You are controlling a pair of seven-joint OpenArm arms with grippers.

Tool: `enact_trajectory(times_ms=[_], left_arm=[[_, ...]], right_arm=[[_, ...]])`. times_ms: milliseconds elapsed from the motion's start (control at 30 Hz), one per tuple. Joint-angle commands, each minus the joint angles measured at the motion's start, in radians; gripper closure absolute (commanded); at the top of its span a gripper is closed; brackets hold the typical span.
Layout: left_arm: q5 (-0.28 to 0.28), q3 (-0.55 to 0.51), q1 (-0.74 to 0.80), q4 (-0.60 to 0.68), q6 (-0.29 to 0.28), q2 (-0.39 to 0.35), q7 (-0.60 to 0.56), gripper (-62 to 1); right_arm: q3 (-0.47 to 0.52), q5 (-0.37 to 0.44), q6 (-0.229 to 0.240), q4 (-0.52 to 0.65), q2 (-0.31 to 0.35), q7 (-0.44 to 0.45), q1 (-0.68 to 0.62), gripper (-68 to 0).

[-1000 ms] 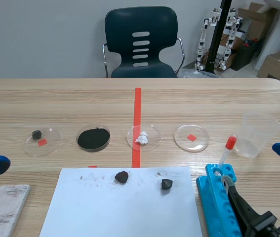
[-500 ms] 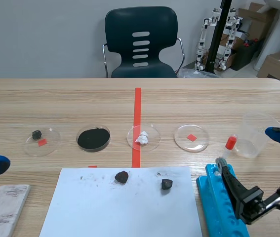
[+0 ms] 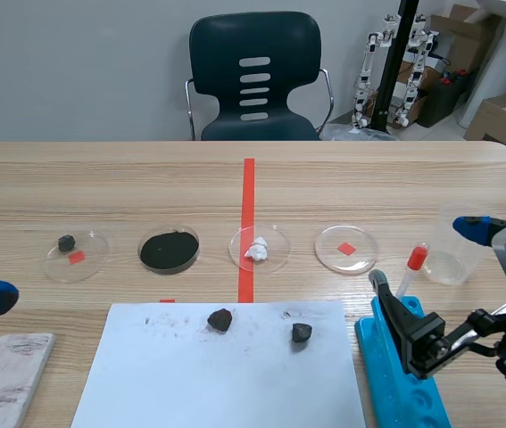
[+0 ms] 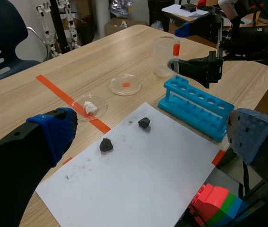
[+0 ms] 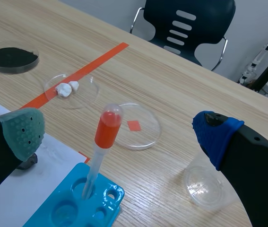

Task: Pick up the dropper by the top with the right hand

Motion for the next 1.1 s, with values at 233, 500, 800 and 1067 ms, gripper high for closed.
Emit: enact_trajectory(times_ms=[233,500,800,1067], left_arm=[[-0.011,-0.006,-0.003,0.007,0.002,0.002,-0.018,-62.3],[-0.011,-0.006,-0.003,0.007,0.002,0.002,-0.018,-62.3],[-0.011,-0.006,-0.003,0.007,0.002,0.002,-0.018,-62.3],[-0.011,-0.006,-0.003,0.007,0.002,0.002,-0.018,-62.3]], right_arm=[[-0.005,0.011,-0.001,0.012,0.0,0.015,0.014,-61.1],[-0.005,0.011,-0.001,0.012,0.0,0.015,0.014,-45.7],[-0.005,0.011,0.0,0.012,0.0,0.014,0.014,-33.9],[-0.005,0.011,0.0,0.012,0.0,0.014,0.014,-19.7]])
